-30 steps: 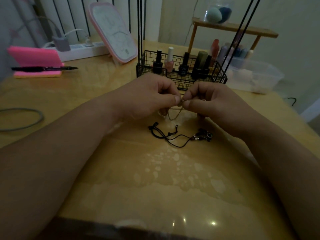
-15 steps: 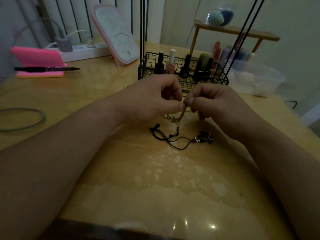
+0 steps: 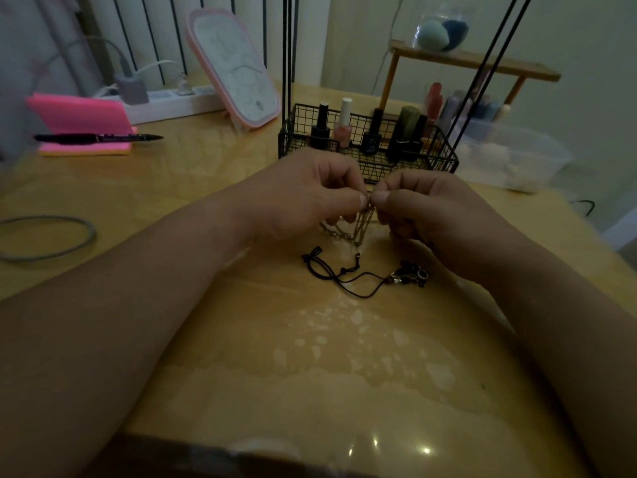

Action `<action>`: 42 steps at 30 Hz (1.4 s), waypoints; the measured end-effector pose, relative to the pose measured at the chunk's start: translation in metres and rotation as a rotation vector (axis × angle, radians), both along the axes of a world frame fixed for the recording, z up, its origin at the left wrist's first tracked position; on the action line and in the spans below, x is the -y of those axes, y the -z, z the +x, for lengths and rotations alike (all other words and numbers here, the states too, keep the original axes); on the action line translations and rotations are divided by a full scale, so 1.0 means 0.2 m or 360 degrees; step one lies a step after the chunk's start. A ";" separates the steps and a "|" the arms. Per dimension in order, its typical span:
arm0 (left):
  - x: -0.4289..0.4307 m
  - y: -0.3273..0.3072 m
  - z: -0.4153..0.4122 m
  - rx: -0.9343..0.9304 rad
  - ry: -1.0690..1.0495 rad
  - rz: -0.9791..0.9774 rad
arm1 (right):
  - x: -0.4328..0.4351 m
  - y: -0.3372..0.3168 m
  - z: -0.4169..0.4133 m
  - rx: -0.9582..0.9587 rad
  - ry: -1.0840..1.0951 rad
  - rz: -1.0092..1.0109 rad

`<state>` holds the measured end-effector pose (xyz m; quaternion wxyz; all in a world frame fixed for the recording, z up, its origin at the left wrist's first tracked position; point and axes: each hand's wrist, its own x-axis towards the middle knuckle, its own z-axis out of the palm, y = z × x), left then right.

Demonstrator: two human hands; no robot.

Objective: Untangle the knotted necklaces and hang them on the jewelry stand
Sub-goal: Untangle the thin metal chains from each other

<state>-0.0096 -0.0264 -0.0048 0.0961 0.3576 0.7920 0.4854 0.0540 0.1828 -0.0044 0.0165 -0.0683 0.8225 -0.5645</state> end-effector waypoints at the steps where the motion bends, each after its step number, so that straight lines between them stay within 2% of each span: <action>1: 0.00 0.00 0.00 -0.0004 -0.0005 -0.0003 | 0.00 0.00 0.00 0.0033 -0.0005 -0.0004; 15: -0.03 0.02 0.02 0.0030 -0.0077 0.0209 | 0.01 -0.01 0.00 -0.0003 -0.0037 0.0000; 20: -0.05 0.03 0.02 0.0136 -0.0128 0.0355 | 0.02 -0.01 0.01 -0.0064 -0.0031 0.0077; 23: -0.05 0.02 0.03 0.0213 -0.0088 0.0386 | 0.01 -0.01 0.00 -0.0050 -0.0041 -0.0013; 31: -0.04 0.01 0.04 0.0052 -0.0020 0.0064 | 0.01 0.01 -0.02 0.0002 -0.0032 -0.0309; 37: -0.03 0.02 0.03 -0.0264 -0.0164 -0.0069 | 0.00 0.01 -0.02 0.0106 -0.0038 -0.0270; 42: -0.03 0.02 0.02 -0.0330 -0.0190 -0.0097 | -0.01 0.00 -0.01 0.0074 -0.0026 -0.0083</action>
